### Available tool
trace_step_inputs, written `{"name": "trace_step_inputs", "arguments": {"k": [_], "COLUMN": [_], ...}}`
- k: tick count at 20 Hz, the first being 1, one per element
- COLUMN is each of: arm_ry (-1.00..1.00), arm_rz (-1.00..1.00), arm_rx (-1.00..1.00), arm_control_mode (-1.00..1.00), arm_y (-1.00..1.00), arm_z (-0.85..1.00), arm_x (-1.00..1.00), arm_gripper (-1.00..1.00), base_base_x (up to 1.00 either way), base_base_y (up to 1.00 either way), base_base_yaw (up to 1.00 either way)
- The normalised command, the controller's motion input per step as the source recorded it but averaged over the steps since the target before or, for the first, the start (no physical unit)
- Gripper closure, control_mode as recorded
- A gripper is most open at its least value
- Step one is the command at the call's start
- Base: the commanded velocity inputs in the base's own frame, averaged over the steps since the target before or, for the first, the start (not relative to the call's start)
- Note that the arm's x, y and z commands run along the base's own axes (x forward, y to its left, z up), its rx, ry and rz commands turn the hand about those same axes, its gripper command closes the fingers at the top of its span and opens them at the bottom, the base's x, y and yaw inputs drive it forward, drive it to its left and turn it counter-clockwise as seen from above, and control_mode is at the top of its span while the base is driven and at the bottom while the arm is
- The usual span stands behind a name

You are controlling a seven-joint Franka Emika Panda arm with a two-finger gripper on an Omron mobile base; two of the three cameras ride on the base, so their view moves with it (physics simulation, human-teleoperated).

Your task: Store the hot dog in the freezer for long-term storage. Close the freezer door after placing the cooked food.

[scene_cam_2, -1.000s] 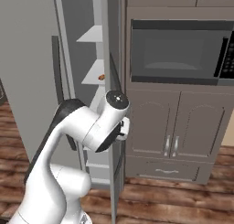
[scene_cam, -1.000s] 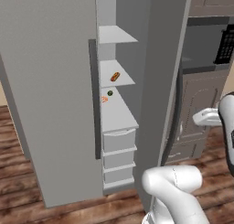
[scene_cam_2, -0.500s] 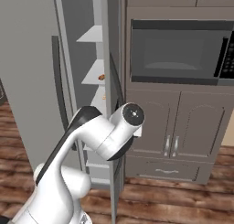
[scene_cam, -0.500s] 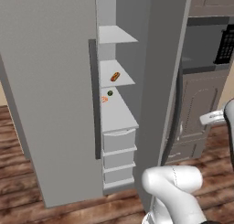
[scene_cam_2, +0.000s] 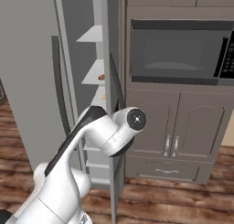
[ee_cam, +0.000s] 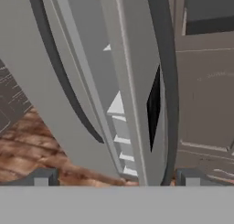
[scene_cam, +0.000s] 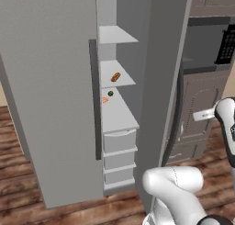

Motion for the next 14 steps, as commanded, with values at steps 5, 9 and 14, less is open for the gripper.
{"name": "trace_step_inputs", "arguments": {"k": [5,9,14], "arm_ry": [-0.07,-0.01,-0.03], "arm_rz": [0.09,0.01,0.00], "arm_rx": [0.00,0.00,0.00], "arm_control_mode": [-1.00,-1.00,-1.00], "arm_y": [0.00,0.09,0.01], "arm_z": [-0.07,0.00,0.00], "arm_x": [0.68,0.48,0.46], "arm_gripper": [-1.00,-1.00,-1.00], "base_base_x": [0.00,0.00,0.00], "base_base_y": [0.00,0.00,0.00], "base_base_yaw": [0.00,0.00,0.00]}}
